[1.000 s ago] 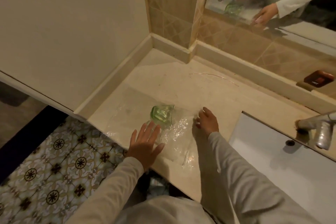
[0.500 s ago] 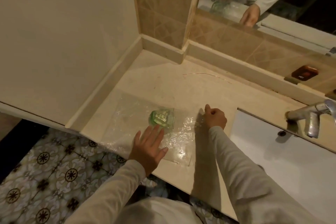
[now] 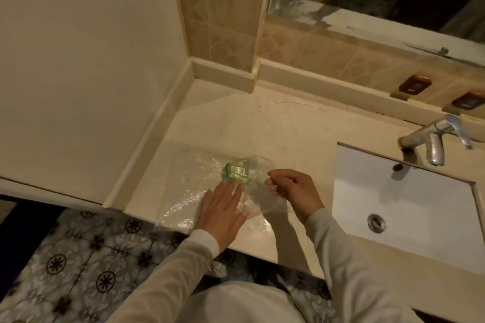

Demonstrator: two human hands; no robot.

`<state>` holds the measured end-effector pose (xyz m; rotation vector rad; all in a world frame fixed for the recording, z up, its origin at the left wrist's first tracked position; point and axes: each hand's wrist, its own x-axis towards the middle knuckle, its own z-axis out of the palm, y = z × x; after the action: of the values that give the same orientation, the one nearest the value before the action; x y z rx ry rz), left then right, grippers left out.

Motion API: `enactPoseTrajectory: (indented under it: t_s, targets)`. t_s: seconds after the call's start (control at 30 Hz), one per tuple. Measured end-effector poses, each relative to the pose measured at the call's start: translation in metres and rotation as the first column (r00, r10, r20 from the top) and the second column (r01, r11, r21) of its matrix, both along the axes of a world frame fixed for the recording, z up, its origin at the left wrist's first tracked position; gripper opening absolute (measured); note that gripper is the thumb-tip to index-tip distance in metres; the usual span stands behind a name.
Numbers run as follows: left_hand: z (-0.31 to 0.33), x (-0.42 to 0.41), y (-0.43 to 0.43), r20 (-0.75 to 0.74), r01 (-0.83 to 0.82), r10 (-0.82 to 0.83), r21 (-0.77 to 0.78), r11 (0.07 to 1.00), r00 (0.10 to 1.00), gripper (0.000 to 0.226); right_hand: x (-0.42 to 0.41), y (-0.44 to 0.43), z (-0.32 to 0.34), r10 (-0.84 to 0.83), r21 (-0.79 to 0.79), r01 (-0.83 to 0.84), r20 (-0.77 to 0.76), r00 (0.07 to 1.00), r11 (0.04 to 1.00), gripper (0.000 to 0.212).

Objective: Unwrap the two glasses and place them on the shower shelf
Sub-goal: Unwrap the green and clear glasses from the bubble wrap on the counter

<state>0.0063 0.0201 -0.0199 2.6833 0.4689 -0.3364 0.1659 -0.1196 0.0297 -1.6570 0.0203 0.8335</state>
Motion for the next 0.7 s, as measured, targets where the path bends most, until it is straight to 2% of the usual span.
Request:
enactPoseTrajectory:
  t_s: [0.1,0.17,0.23,0.33,0.4,0.53,0.7]
  targets:
    - [-0.002,-0.006,0.007,-0.031,0.032,-0.032,-0.007,0.999,0.999,0.080,-0.004,0.004,-0.002,-0.065,-0.025,0.064,-0.039,0.997,0.998,0.024]
    - [-0.001,-0.011,0.011,-0.033,0.048,-0.048,-0.011,0.999,0.998,0.085,-0.004,0.004,-0.010,-0.120,-0.065,0.112,-0.138,0.983,0.992,0.042]
    - [-0.002,-0.018,0.014,-0.036,0.049,-0.050,-0.040,0.998,0.998,0.085,0.001,0.003,-0.016,-0.205,-0.093,0.190,-0.203,0.957,0.977,0.046]
    - [-0.004,-0.027,0.016,-0.045,0.054,-0.058,-0.077,0.996,0.997,0.079,0.014,0.000,-0.023,-0.178,-0.202,0.151,-0.119,0.977,0.968,0.025]
    - [-0.005,-0.029,0.018,-0.047,0.041,-0.045,-0.086,0.995,0.998,0.075,0.027,0.000,-0.032,-0.085,-0.279,0.062,-0.071,0.994,0.958,0.028]
    - [-0.005,-0.032,0.016,-0.021,-0.011,0.009,-0.113,0.994,1.000,0.082,0.053,0.010,-0.037,-0.012,-0.279,-0.009,-0.072,0.997,0.960,0.030]
    - [-0.007,-0.030,0.015,0.123,-0.182,0.214,-0.227,0.957,0.969,0.069,0.076,0.004,-0.054,-0.179,-0.266,0.182,0.036,0.983,0.947,0.034]
